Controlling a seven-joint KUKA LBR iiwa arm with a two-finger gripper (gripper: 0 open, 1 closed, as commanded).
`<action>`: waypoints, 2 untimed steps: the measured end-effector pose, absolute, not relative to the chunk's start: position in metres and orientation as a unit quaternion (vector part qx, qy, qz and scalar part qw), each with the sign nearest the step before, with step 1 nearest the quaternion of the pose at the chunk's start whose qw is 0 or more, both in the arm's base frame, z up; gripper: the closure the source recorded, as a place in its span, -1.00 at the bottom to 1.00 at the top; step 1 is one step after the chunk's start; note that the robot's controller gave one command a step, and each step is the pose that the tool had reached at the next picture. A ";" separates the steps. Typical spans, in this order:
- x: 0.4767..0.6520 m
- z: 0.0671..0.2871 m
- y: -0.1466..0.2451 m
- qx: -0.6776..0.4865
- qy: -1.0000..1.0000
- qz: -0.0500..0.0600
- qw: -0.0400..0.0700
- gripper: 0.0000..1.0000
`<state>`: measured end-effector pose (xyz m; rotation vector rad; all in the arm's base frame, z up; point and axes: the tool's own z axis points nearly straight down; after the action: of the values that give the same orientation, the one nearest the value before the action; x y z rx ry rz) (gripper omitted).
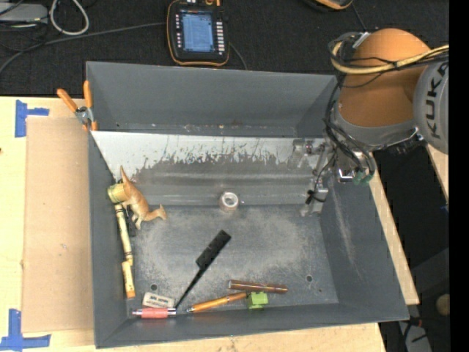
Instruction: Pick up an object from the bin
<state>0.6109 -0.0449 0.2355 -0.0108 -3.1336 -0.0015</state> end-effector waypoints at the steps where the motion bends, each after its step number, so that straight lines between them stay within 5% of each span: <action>1: 0.612 0.240 -0.045 -0.002 -1.000 0.000 0.000 -1.00; 2: 0.543 0.157 0.012 0.139 -0.990 -0.002 0.005 -1.00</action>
Offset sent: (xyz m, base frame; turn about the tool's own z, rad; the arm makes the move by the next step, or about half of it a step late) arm -0.0659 0.0553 -0.0755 -0.2846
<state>0.5431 0.0124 0.1570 0.4348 -3.1019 -0.0060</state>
